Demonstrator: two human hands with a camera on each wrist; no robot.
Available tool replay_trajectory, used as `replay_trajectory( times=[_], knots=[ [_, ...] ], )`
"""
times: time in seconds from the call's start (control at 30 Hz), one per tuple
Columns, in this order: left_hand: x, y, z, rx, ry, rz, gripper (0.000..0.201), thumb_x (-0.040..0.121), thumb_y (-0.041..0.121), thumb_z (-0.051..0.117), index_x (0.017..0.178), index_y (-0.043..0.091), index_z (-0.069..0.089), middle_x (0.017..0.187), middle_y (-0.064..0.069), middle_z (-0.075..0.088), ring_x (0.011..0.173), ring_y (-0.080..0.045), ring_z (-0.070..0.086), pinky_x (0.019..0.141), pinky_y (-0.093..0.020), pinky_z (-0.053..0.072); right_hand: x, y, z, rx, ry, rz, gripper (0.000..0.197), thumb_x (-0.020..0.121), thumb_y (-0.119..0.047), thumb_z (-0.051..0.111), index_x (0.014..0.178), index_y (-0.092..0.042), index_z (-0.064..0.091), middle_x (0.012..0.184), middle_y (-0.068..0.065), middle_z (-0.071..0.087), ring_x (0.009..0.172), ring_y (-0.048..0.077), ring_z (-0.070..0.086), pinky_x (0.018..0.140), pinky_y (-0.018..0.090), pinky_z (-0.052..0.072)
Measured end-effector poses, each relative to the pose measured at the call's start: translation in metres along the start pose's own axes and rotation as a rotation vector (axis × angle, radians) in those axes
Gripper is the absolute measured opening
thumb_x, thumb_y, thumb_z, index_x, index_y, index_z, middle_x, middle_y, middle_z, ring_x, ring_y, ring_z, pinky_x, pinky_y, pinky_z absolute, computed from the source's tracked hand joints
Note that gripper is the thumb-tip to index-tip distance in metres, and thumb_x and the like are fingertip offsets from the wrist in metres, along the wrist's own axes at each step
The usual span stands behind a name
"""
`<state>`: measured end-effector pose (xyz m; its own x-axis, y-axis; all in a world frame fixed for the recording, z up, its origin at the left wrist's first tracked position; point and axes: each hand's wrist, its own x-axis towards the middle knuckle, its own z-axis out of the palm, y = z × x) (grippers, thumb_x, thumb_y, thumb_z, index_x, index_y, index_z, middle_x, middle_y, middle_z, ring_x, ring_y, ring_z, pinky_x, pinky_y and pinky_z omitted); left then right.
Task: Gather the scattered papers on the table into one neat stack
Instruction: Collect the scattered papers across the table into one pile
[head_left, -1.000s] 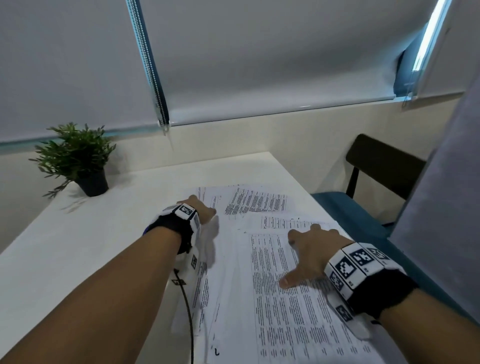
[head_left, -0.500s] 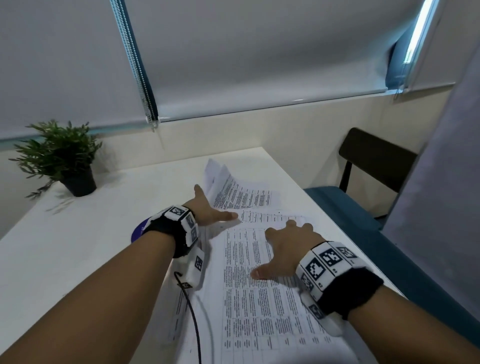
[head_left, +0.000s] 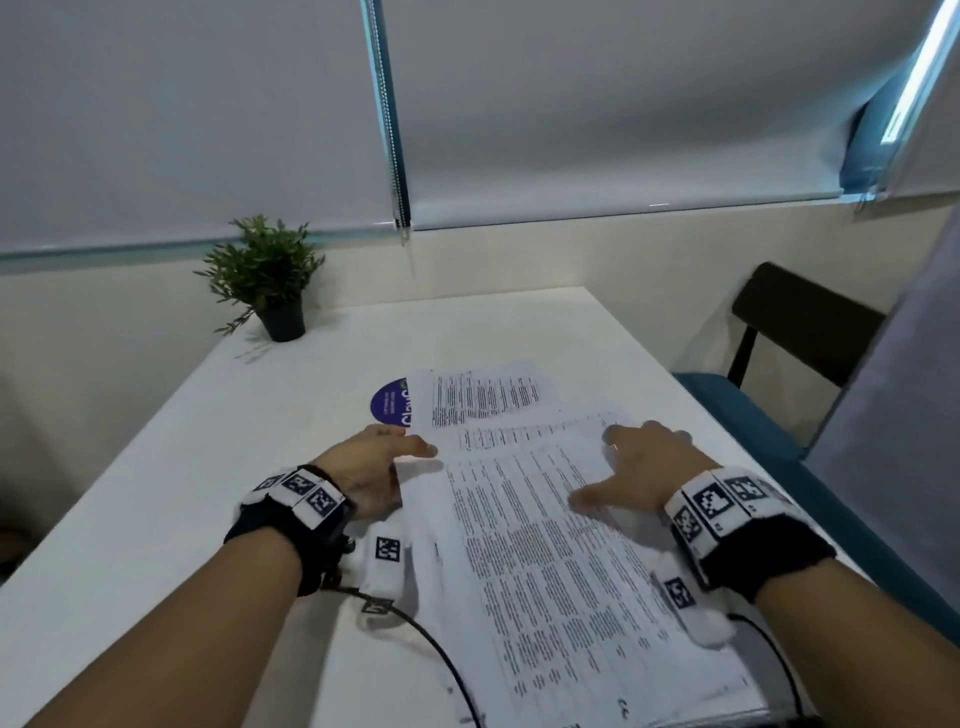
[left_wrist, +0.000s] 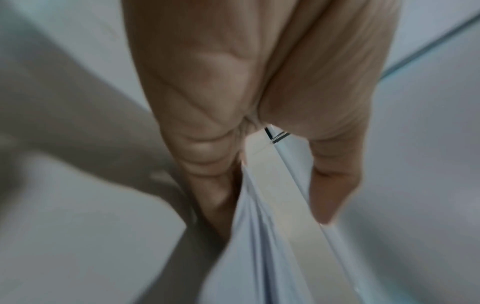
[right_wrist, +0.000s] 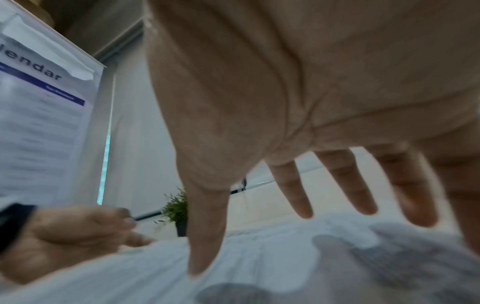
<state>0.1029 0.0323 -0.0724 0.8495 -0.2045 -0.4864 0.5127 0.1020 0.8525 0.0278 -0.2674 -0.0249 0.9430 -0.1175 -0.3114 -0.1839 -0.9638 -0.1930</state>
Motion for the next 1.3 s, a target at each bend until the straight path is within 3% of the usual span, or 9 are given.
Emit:
replay_trajectory(
  times=[0.13,0.3,0.43,0.57,0.73,0.9,1.1,1.23,1.3],
  knots=[
    [-0.014,-0.017,0.019,-0.078,0.023,0.044,0.085,0.062,0.001,0.088,0.136,0.016,0.049,0.125,-0.023,0.069,0.111,-0.042,0.068,0.091,-0.065,0.049,-0.017,0.006,0.004,-0.180,-0.035,0.084,0.093,0.066,-0.087,0.060,0.132,-0.021,0.054,0.124,0.001,0.064,0.110,0.024,0.062,0.100,0.041,0.050],
    [-0.022,-0.024,0.056,0.052,0.009,0.130,0.044,0.075,-0.017,0.070,0.116,-0.003,0.070,0.112,-0.025,0.074,0.106,-0.042,0.070,0.095,-0.062,0.052,-0.012,-0.009,0.005,-0.181,-0.045,0.032,0.094,0.069,-0.086,0.058,0.132,-0.016,0.056,0.122,0.003,0.066,0.109,0.026,0.064,0.098,0.042,0.053],
    [-0.009,-0.026,0.027,0.114,0.168,0.210,0.050,0.055,-0.006,0.077,0.105,0.002,0.076,0.107,-0.018,0.077,0.101,-0.037,0.073,0.100,-0.053,0.052,-0.014,-0.018,0.002,-0.040,-0.112,-0.087,0.092,0.079,-0.079,0.061,0.146,-0.017,0.046,0.147,0.005,0.054,0.128,0.026,0.056,0.103,0.039,0.048],
    [-0.014,-0.024,-0.005,0.121,0.196,0.232,0.052,0.066,-0.011,0.080,0.114,0.006,0.071,0.109,-0.013,0.078,0.104,-0.036,0.073,0.103,-0.052,0.050,-0.003,-0.024,0.002,0.224,-0.126,-0.164,0.092,0.083,-0.074,0.063,0.156,-0.027,0.036,0.160,0.000,0.043,0.137,0.023,0.051,0.111,0.036,0.043],
    [-0.037,0.008,-0.019,0.199,0.168,0.469,0.055,0.078,-0.007,0.078,0.128,0.010,0.062,0.116,-0.013,0.075,0.110,-0.032,0.071,0.102,-0.056,0.050,0.028,-0.025,0.011,0.767,-0.070,-0.117,0.087,0.078,-0.055,0.083,0.149,-0.027,0.041,0.141,0.007,0.058,0.091,0.020,0.064,0.057,0.021,0.055],
    [-0.060,0.071,-0.007,0.346,0.106,0.761,0.047,0.081,0.001,0.079,0.125,0.001,0.063,0.115,-0.014,0.076,0.107,-0.028,0.074,0.097,-0.048,0.056,0.057,-0.041,-0.011,1.309,0.106,-0.432,0.082,0.059,-0.036,0.097,0.130,-0.013,0.065,0.121,0.008,0.076,0.113,0.027,0.072,0.103,0.048,0.055],
    [-0.060,0.115,0.000,0.270,0.193,0.942,0.055,0.075,0.018,0.087,0.123,0.007,0.064,0.113,-0.014,0.075,0.108,-0.030,0.072,0.095,-0.056,0.055,0.073,-0.070,-0.062,1.585,0.214,-0.730,0.043,0.074,-0.007,0.077,0.117,-0.001,0.071,0.112,0.014,0.080,0.107,0.030,0.076,0.085,0.035,0.062],
    [-0.062,0.122,0.010,0.441,0.116,0.948,0.038,0.080,0.007,0.080,0.114,-0.001,0.067,0.105,-0.015,0.077,0.098,-0.029,0.075,0.088,-0.051,0.060,0.098,-0.074,-0.047,1.531,0.080,-0.611,0.031,0.082,-0.016,0.082,0.112,-0.008,0.076,0.112,0.006,0.080,0.122,0.033,0.068,0.104,0.047,0.051],
    [-0.071,0.127,0.023,0.604,0.026,0.934,0.023,0.085,0.002,0.075,0.107,0.010,0.070,0.097,-0.005,0.078,0.089,-0.020,0.076,0.081,-0.039,0.062,0.107,-0.074,-0.025,1.602,-0.099,-0.521,0.030,0.068,-0.019,0.093,0.094,-0.013,0.080,0.103,0.006,0.081,0.120,0.041,0.065,0.101,0.050,0.050]
  ],
)
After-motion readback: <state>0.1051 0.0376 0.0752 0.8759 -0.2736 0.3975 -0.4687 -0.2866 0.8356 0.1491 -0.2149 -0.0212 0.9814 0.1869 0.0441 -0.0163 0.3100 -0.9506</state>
